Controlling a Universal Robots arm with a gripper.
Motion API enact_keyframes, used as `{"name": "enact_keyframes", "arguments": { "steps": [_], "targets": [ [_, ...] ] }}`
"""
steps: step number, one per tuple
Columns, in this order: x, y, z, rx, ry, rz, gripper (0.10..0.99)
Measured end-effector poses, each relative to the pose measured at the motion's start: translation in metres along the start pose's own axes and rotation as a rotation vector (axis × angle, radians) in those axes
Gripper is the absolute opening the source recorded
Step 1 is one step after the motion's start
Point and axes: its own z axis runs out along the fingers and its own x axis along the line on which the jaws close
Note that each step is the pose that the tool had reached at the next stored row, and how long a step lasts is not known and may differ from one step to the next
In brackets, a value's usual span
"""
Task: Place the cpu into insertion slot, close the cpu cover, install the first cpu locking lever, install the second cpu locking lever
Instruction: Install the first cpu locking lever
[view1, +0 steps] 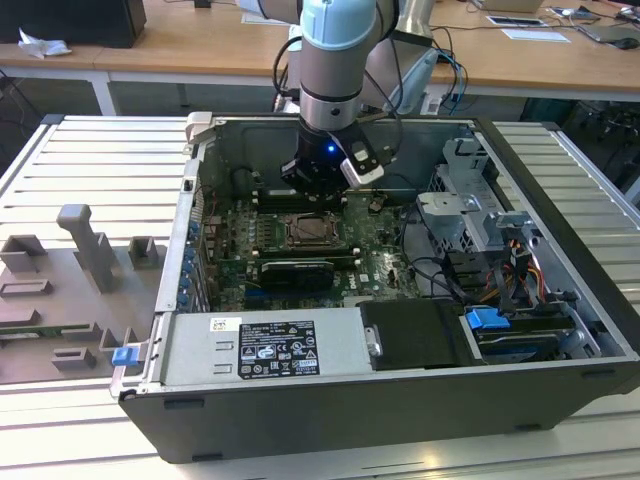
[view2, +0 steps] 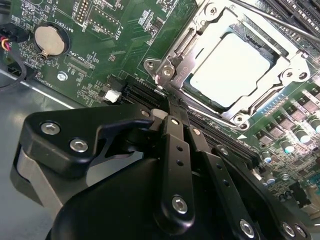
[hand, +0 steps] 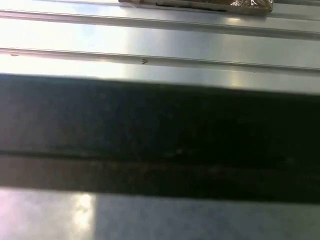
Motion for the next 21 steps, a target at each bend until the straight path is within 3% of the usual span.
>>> {"name": "enact_keyframes", "arguments": {
  "steps": [7, 12, 21],
  "targets": [
    [0.0000, 0.0002, -0.0020, 0.000, -0.0002, 0.000, 0.106],
    [0.0000, 0.0001, -0.0014, 0.013, 0.0010, 0.000, 0.106],
    [0.0000, 0.0000, 0.0004, 0.021, 0.0012, 0.000, 0.106]
  ]
}}
